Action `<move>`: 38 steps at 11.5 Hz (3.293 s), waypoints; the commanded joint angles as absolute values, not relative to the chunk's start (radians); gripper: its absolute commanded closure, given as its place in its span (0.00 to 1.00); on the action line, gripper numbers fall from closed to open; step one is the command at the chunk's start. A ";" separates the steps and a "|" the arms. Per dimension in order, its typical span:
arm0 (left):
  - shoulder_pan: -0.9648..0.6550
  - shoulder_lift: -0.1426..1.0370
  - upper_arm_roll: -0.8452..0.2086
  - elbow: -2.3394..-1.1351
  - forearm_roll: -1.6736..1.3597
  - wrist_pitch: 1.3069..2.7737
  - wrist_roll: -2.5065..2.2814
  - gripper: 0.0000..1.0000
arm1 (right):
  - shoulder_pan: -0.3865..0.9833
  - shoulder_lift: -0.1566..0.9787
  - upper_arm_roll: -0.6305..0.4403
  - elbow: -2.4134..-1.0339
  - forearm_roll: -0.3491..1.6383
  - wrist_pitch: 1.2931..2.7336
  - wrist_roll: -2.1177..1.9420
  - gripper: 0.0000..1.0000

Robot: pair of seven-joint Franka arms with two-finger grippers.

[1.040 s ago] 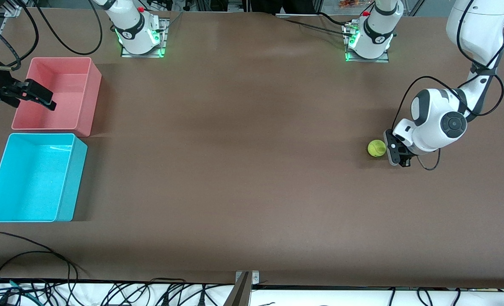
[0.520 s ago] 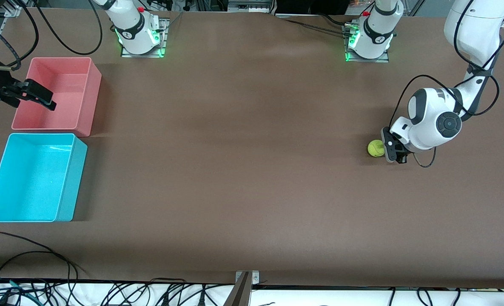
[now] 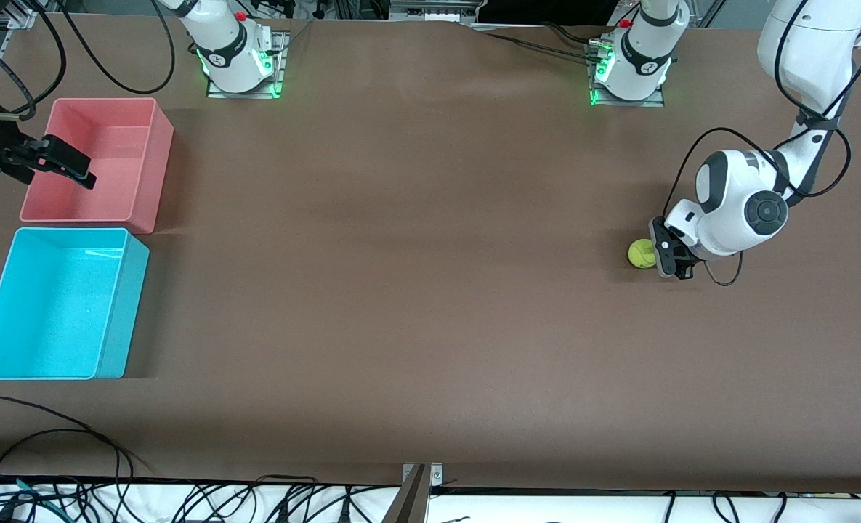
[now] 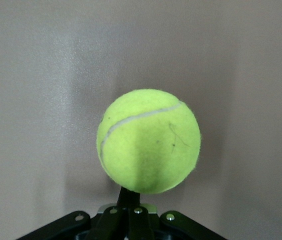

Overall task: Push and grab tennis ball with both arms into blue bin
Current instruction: 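Push the tennis ball across the table with the left gripper toward the bins, then push the ball with the left gripper while the right gripper reaches it, then withdraw the left gripper while the right gripper lowers over the ball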

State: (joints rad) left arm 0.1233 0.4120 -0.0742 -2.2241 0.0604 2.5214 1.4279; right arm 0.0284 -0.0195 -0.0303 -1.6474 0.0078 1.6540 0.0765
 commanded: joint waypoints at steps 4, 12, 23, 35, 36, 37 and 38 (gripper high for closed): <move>0.121 0.367 -0.103 -2.250 0.029 2.499 1.447 1.00 | 0.026 -0.017 -0.032 -1.632 0.026 1.647 0.067 0.00; -0.011 0.397 -0.284 -2.154 -0.114 2.500 0.982 1.00 | 0.026 -0.015 -0.032 -1.632 0.026 1.647 0.067 0.00; -0.011 0.390 -0.284 -2.154 -0.117 2.490 0.969 1.00 | 0.081 0.055 -0.020 -1.643 0.071 1.608 0.058 0.00; 0.051 0.134 -0.146 -2.194 -0.115 2.450 0.979 0.00 | 0.155 0.265 -0.020 -1.720 -0.133 1.742 0.067 0.00; 0.051 0.103 -0.131 -2.169 -0.115 2.406 0.977 0.00 | 0.155 0.293 -0.021 -1.721 -0.150 1.785 0.066 0.00; 0.051 0.077 -0.115 -2.149 -0.115 2.363 0.977 0.00 | 0.155 0.332 -0.023 -1.721 -0.178 1.814 0.063 0.00; 0.051 0.060 -0.098 -2.114 -0.115 2.311 0.974 0.00 | 0.152 0.368 -0.023 -1.723 -0.216 1.842 0.066 0.00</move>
